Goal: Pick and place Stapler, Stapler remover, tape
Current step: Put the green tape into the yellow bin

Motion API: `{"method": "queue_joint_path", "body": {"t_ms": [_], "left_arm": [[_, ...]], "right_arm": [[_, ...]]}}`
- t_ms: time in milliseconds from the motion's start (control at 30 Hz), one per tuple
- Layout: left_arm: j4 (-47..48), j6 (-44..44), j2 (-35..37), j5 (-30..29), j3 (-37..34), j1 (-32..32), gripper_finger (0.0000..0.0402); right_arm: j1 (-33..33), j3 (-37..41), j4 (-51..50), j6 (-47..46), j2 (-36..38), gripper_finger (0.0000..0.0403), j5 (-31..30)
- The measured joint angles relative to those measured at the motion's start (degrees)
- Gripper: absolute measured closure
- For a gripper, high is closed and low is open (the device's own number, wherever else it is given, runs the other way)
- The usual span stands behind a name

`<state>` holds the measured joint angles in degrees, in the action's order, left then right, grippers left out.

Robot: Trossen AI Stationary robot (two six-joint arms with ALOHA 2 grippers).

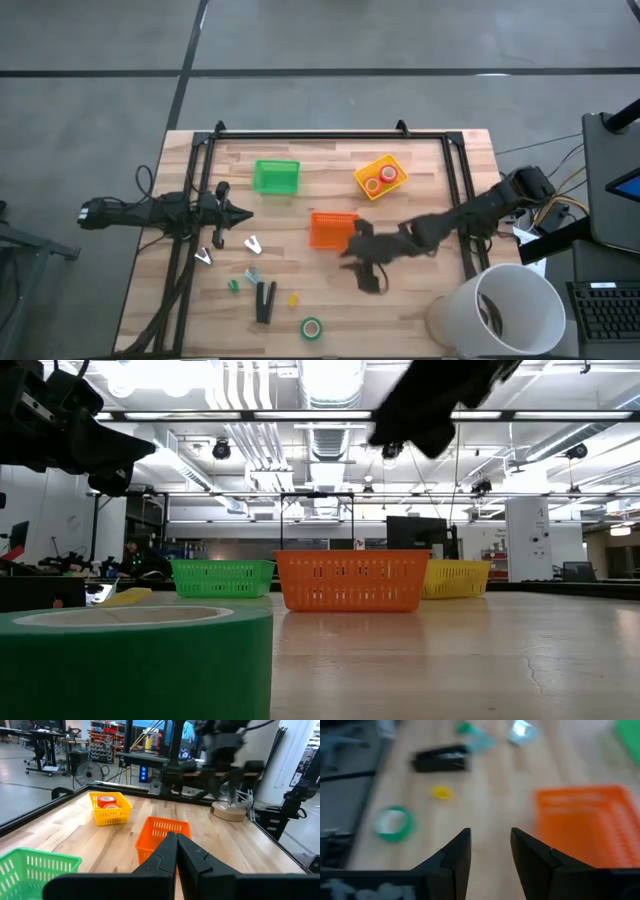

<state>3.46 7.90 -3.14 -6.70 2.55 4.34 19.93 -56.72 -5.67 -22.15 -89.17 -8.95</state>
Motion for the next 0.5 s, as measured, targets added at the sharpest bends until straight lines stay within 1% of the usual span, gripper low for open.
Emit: {"method": "queue_joint_path", "body": {"t_ms": [167, 333, 400, 500], "left_arm": [[0.0, 0.0, 0.0, 0.0, 0.0, 0.0, 0.0392], [0.0, 0.0, -0.1, 0.0, 0.0, 0.0, 0.0392], [0.0, 0.0, -0.1, 0.0, 0.0, 0.0, 0.0392], [0.0, 0.0, -0.1, 0.0, 0.0, 0.0, 0.0392]], "right_arm": [[4.1, -2.7, 1.5, -1.0, -3.2, 0.0274, -0.4], [6.3, -9.3, 0.8, 0.3, -12.3, 0.0268, 0.1], [6.6, -13.1, -1.7, 2.2, -15.9, 0.026, 0.3], [6.4, -19.2, -8.4, 3.9, -20.4, 0.0243, 0.7]]}}
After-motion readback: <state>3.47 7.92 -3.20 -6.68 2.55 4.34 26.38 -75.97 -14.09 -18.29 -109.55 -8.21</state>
